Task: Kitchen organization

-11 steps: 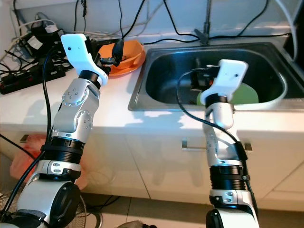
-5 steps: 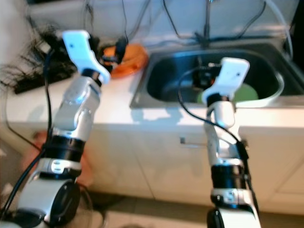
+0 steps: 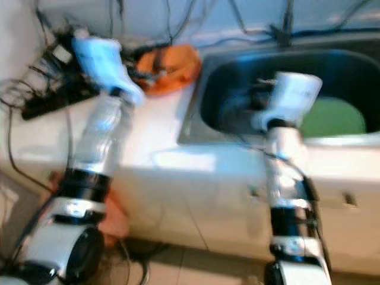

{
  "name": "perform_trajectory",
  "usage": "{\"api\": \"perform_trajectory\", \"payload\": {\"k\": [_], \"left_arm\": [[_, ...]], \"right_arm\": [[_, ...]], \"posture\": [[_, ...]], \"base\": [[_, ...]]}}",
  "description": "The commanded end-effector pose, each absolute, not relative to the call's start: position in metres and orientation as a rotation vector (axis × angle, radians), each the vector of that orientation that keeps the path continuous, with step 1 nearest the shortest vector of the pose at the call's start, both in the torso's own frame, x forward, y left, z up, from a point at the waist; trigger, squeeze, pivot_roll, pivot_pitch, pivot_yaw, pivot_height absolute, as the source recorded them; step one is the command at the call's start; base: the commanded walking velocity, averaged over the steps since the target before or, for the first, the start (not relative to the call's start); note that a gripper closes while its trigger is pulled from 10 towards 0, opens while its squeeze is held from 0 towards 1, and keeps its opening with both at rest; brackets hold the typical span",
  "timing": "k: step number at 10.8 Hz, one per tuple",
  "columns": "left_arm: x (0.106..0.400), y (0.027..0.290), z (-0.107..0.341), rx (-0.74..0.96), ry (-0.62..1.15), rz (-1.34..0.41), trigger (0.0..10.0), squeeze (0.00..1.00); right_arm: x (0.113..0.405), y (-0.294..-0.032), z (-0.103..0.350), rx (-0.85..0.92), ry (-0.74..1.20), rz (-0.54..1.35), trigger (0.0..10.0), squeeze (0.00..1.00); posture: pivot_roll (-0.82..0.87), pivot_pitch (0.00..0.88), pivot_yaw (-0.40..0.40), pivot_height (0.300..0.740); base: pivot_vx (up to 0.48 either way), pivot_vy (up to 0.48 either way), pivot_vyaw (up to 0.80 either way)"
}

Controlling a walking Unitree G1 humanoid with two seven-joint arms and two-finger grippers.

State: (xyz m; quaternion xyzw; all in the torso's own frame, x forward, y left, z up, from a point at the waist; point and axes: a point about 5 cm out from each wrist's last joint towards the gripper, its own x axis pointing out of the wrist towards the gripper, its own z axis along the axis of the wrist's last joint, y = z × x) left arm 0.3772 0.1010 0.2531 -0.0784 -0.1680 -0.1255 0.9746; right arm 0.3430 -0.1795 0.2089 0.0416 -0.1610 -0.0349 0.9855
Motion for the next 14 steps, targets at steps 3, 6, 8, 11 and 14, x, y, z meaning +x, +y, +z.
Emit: {"api": "perform_trajectory", "payload": {"k": [3, 6, 8, 11, 14], "left_arm": [[0.378, 0.119, 0.253, -0.128, -0.352, -0.201, 10.0, 0.00], [0.378, 0.123, 0.236, -0.151, -0.284, -0.157, 10.0, 0.00], [0.378, 0.125, 0.229, -0.172, -0.250, -0.149, 10.0, 0.00], [0.378, 0.123, 0.222, -0.205, -0.217, -0.177, 10.0, 0.00], [0.369, 0.126, 0.176, -0.268, -0.113, -0.202, 10.0, 0.00]], "right_arm": [[0.344, -0.161, 0.212, 0.080, -0.333, -0.020, 10.0, 0.00], [0.349, -0.162, 0.204, 0.024, -0.223, 0.016, 10.0, 0.00], [0.348, -0.165, 0.203, 0.012, -0.222, 0.000, 10.0, 0.00], [0.345, -0.167, 0.208, 0.011, -0.281, -0.032, 10.0, 0.00], [0.340, -0.175, 0.219, -0.101, -0.316, -0.023, 10.0, 0.00]], "posture": [[0.02, 0.000, 0.189, 0.740], [0.02, 0.000, 0.184, 0.740], [0.02, 0.000, 0.180, 0.740], [0.02, 0.000, 0.173, 0.740], [0.00, 0.000, 0.110, 0.740]], "base": [[0.000, 0.000, 0.00], [0.000, 0.000, 0.00], [0.000, 0.000, 0.00], [0.000, 0.000, 0.00], [0.000, 0.000, 0.00]]}}
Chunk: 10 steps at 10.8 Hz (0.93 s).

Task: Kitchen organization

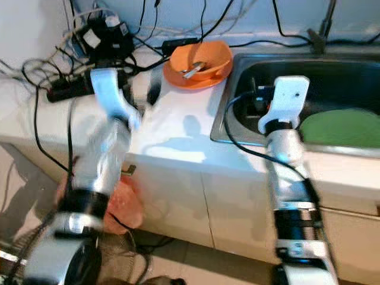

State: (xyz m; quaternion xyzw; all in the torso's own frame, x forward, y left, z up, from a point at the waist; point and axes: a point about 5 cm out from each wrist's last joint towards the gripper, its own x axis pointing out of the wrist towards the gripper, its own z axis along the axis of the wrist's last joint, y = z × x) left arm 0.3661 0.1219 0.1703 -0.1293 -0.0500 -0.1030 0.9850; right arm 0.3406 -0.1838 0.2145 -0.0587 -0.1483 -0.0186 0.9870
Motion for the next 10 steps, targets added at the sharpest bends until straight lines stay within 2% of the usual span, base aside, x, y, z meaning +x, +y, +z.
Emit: {"api": "perform_trajectory", "payload": {"k": [1, 6, 8, 10], "left_arm": [[0.363, 0.127, 0.161, -0.271, -0.089, -0.184, 10.0, 0.00], [0.349, 0.112, 0.144, -0.299, -0.059, -0.175, 10.0, 0.00], [0.350, 0.122, 0.161, -0.255, -0.075, -0.200, 10.0, 0.00], [0.348, 0.126, 0.170, -0.242, -0.097, -0.198, 10.0, 0.00]], "right_arm": [[0.340, -0.181, 0.226, -0.142, -0.327, 0.007, 10.0, 0.00], [0.334, -0.203, 0.240, -0.262, -0.297, 0.125, 10.0, 0.00], [0.339, -0.182, 0.237, -0.226, -0.308, 0.150, 10.0, 0.00], [0.347, -0.178, 0.225, -0.161, -0.294, 0.101, 10.0, 0.00]], "posture": [[-0.01, 0.000, 0.082, 0.740], [-0.04, 0.000, 0.021, 0.740], [0.05, 0.000, 0.014, 0.740], [0.09, 0.000, 0.024, 0.740]], "base": [[0.000, 0.000, 0.00], [0.000, 0.000, 0.00], [0.000, 0.000, 0.00], [0.000, 0.000, -0.80]]}}
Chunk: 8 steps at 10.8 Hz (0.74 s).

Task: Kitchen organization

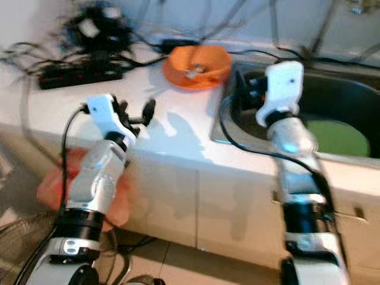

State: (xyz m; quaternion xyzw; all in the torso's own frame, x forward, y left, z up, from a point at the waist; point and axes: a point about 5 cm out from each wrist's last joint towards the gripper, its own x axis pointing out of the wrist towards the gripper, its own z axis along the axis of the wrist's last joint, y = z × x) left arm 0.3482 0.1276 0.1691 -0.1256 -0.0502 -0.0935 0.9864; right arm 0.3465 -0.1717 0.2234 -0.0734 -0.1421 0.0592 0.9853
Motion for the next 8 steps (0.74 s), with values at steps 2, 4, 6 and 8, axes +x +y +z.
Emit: {"api": "perform_trajectory", "payload": {"k": [2, 4, 6, 8], "left_arm": [[0.349, 0.136, 0.166, -0.254, -0.075, -0.166, 10.0, 0.00], [0.351, 0.142, 0.161, -0.263, -0.047, -0.141, 10.0, 0.00], [0.359, 0.147, 0.165, -0.249, -0.040, -0.142, 10.0, 0.00], [0.367, 0.151, 0.174, -0.236, -0.050, -0.151, 10.0, 0.00]], "right_arm": [[0.349, -0.181, 0.222, -0.073, -0.277, 0.020, 10.0, 0.00], [0.351, -0.181, 0.222, -0.083, -0.293, 0.012, 10.0, 0.00], [0.355, -0.170, 0.220, -0.059, -0.309, 0.002, 10.0, 0.00], [0.358, -0.164, 0.218, -0.040, -0.315, -0.008, 10.0, 0.00]], "posture": [[0.09, 0.000, 0.006, 0.740], [0.09, 0.000, 0.006, 0.740], [0.10, 0.000, 0.042, 0.740], [0.09, 0.000, 0.080, 0.740]], "base": [[0.000, 0.000, -0.80], [0.000, 0.000, 0.00], [0.000, 0.000, 0.00], [0.000, 0.000, -0.80]]}}
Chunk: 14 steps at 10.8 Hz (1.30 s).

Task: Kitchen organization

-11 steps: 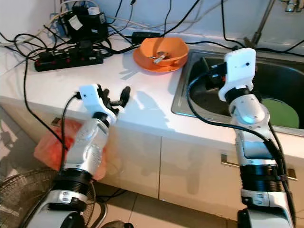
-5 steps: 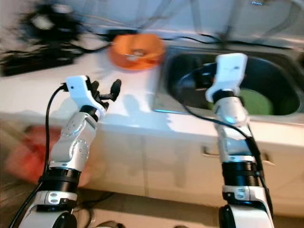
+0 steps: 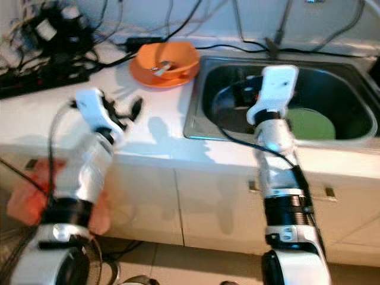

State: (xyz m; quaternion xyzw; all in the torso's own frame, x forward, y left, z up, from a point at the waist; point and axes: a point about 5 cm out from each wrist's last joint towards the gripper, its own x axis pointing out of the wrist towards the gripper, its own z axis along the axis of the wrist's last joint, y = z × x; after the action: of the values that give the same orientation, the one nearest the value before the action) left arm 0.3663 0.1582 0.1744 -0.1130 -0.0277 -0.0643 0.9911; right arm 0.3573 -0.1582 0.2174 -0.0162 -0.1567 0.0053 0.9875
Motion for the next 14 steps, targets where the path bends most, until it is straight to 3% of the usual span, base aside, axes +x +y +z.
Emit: {"api": "perform_trajectory", "payload": {"k": [1, 5, 8, 10, 14], "left_arm": [[0.371, 0.154, 0.180, -0.233, -0.058, -0.157, 10.0, 0.00], [0.376, 0.149, 0.194, -0.235, -0.103, -0.129, 10.0, 0.00], [0.371, 0.166, 0.191, -0.188, -0.111, -0.018, 10.0, 0.00], [0.371, 0.167, 0.193, -0.184, -0.119, 0.002, 10.0, 0.00], [0.372, 0.170, 0.196, -0.209, -0.123, 0.009, 10.0, 0.00]], "right_arm": [[0.359, -0.159, 0.222, -0.039, -0.337, -0.020, 10.0, 0.00], [0.356, -0.156, 0.220, -0.035, -0.351, -0.026, 10.0, 0.00], [0.357, -0.149, 0.220, -0.058, -0.359, 0.004, 10.0, 0.00], [0.355, -0.138, 0.220, -0.084, -0.377, 0.058, 10.0, 0.00], [0.354, -0.144, 0.217, -0.058, -0.366, 0.031, 10.0, 0.00]], "posture": [[0.06, 0.000, 0.117, 0.740], [0.07, 0.000, 0.123, 0.740], [0.08, 0.000, 0.130, 0.740], [0.08, 0.000, 0.136, 0.740], [0.08, 0.000, 0.134, 0.740]], "base": [[0.000, 0.000, -0.80], [0.000, 0.000, -0.80], [0.000, 0.000, 0.00], [0.000, 0.000, 0.80], [0.000, 0.000, 0.00]]}}
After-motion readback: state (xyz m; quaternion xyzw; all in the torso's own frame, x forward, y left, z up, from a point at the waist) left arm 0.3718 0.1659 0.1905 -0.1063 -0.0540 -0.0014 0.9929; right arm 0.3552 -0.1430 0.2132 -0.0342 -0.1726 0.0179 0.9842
